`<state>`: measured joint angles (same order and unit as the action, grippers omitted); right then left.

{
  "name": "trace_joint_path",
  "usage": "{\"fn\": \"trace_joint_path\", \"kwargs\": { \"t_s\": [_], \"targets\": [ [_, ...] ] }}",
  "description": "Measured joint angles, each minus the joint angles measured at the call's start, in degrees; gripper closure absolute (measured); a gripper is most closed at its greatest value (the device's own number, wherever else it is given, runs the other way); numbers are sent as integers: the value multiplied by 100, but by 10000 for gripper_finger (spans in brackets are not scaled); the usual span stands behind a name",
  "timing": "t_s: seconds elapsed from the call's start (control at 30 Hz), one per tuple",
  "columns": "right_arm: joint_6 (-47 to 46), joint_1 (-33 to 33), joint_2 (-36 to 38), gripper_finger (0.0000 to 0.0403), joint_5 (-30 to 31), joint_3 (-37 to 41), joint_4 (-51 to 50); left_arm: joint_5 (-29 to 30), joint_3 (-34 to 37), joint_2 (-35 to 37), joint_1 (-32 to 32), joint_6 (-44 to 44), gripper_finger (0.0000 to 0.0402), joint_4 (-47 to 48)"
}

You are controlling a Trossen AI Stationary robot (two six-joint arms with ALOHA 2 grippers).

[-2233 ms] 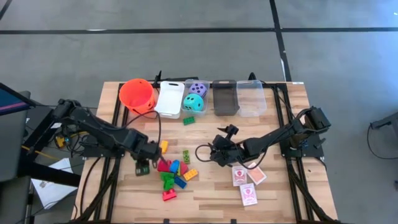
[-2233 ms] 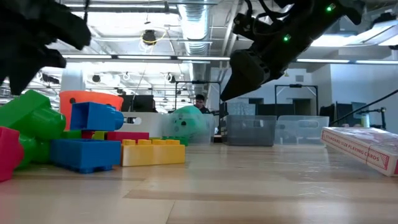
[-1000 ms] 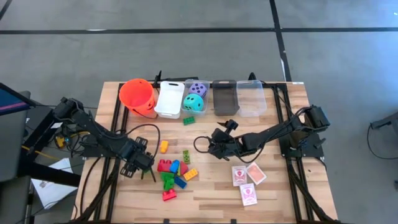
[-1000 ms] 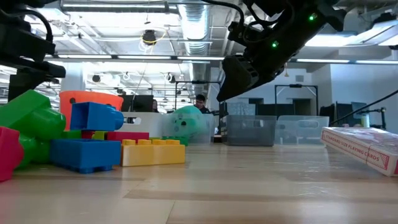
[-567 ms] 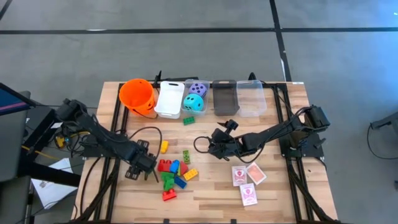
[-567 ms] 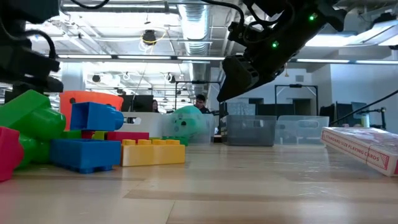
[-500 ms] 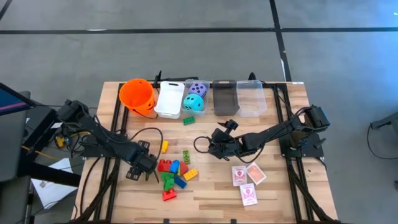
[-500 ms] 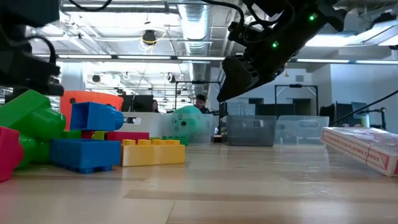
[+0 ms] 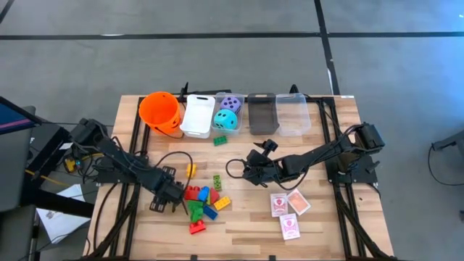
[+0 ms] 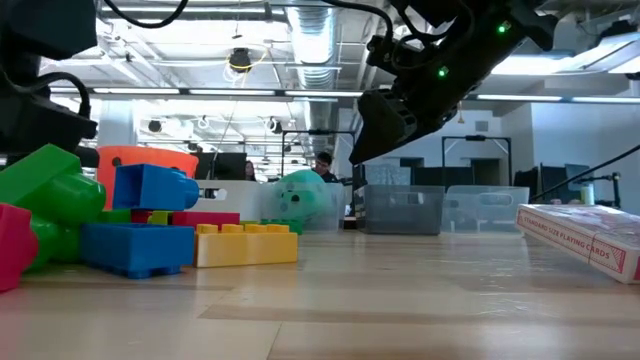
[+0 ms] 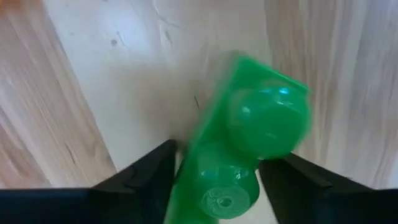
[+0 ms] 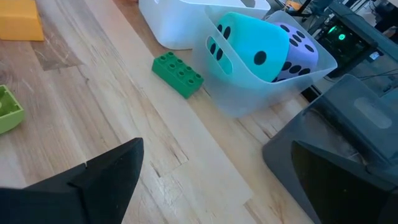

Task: Pick & Place Toys
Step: Put the top left large green game piece into the white bin

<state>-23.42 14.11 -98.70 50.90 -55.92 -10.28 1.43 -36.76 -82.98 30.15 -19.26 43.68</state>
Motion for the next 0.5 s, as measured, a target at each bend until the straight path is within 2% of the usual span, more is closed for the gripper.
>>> {"fn": "trace_joint_path", "kwargs": {
  "t_s": [0.17,0.33,0.5],
  "targets": [
    [-48,0,0,6,2,0,1,14,2,48,-78,-157,273,-294],
    [-166,0,0,6,9,0,0,-14,-44,46,-218,-323,274,-763],
    [-170,0,0,6,15,0,0,-98,-489,46,-452,-359,274,-741]
  ]
}}
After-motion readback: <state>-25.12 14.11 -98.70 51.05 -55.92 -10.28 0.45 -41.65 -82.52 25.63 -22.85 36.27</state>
